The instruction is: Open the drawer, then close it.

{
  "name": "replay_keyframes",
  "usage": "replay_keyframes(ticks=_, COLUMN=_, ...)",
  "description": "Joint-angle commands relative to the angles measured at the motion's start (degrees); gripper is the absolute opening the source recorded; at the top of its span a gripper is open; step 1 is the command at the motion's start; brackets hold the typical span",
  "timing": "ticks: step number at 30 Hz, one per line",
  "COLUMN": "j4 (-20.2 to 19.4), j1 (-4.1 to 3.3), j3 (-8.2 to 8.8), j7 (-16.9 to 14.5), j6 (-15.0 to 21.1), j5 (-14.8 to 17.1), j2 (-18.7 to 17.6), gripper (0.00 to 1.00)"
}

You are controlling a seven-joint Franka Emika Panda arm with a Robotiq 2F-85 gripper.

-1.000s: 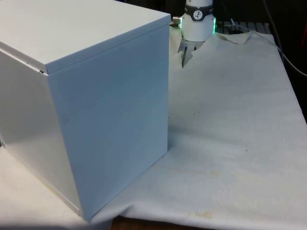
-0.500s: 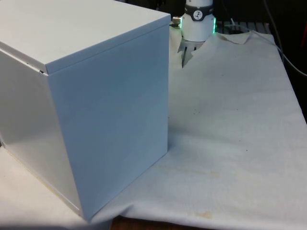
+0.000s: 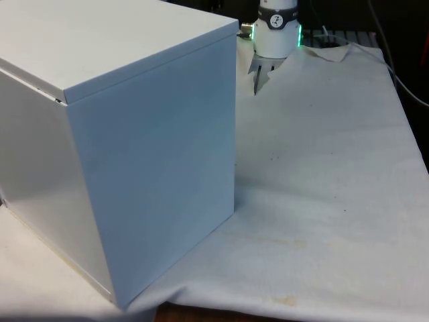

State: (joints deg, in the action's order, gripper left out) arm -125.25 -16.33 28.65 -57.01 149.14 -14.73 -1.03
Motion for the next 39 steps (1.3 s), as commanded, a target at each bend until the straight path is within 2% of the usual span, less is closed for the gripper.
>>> replay_keyframes(ticks=1, j4=0.0, j1=0.06, j3=0.06, j7=-0.17, j6=1.15, j5=-0.11, j2=-0.52, gripper=1.0)
replay_keyframes(ticks=3, j4=0.0, j1=0.0, j3=0.0, j7=0.0, j6=0.69, j5=0.0, j2=-0.63, gripper=1.0)
replay_keyframes(ticks=4, j4=0.0, j1=0.06, j3=0.06, j7=-0.17, j6=1.83, j5=-0.11, j2=-1.15, gripper=1.0)
replay_keyframes(ticks=11, j4=-0.06, j1=0.11, j3=0.23, j7=-0.4, j6=3.27, j5=-0.11, j2=-2.18, gripper=1.0)
replay_keyframes(ticks=20, j4=0.0, j1=0.06, j3=0.4, j7=-0.23, j6=2.81, j5=0.0, j2=-2.18, gripper=1.0)
replay_keyframes(ticks=26, j4=-0.11, j1=0.17, j3=0.4, j7=-0.4, j6=3.95, j5=0.17, j2=-3.21, gripper=1.0)
replay_keyframes(ticks=29, j4=-0.06, j1=0.11, j3=0.46, j7=-0.17, j6=3.27, j5=0.0, j2=-3.21, gripper=1.0)
replay_keyframes(ticks=34, j4=0.0, j1=0.4, j3=0.63, j7=-0.74, j6=4.24, j5=0.34, j2=-3.55, gripper=1.0)
replay_keyframes(ticks=39, j4=-0.06, j1=0.34, j3=0.57, j7=-0.63, j6=4.13, j5=0.23, j2=-3.61, gripper=1.0)
